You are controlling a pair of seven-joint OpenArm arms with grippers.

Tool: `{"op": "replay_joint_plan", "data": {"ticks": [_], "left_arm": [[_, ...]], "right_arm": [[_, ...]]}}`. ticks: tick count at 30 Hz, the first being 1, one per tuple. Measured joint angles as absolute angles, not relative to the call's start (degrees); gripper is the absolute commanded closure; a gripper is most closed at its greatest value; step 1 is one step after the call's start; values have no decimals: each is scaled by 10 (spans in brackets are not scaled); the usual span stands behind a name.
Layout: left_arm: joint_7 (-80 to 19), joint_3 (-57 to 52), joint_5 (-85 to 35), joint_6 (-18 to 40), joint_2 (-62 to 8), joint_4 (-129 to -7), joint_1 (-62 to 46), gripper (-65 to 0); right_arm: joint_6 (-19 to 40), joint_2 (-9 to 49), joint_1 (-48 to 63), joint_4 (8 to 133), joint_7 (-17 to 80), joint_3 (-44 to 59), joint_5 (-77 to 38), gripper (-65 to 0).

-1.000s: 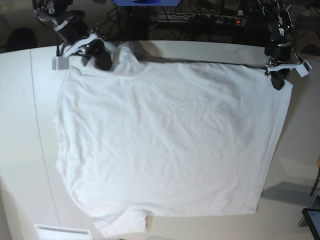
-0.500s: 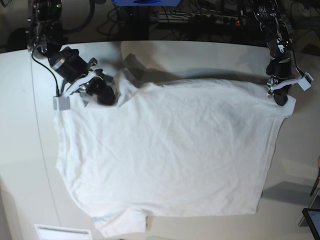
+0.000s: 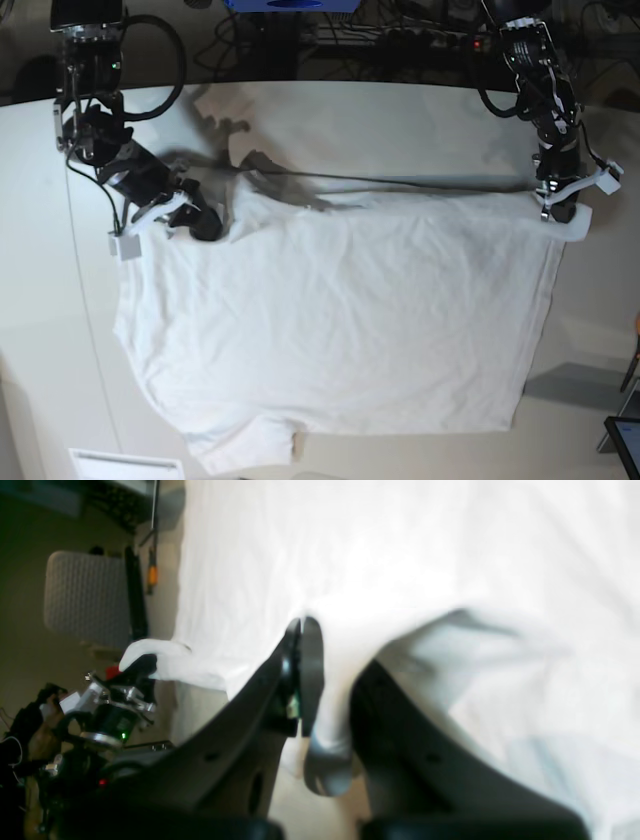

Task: Fold the T-shirt properly
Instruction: 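Pull the grasped shoulder with the right gripper to straighten the shirt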

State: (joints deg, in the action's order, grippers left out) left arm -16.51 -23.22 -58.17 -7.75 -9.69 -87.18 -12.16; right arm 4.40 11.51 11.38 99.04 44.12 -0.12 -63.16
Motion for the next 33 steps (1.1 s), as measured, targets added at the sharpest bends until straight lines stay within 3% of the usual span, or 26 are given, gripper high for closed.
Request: {"op": "replay_joint_plan", "data": {"ticks": [12,33], "left_arm": [[-223,-233,-575,-97,-100,-833,-28,0],[-229,-232,-561,-99,-98,-746,80,0]], "right_arm": [[19,118,64,947,443,-1,-631,-1],[20,118,-3,885,440,-1,-633,-1]]}}
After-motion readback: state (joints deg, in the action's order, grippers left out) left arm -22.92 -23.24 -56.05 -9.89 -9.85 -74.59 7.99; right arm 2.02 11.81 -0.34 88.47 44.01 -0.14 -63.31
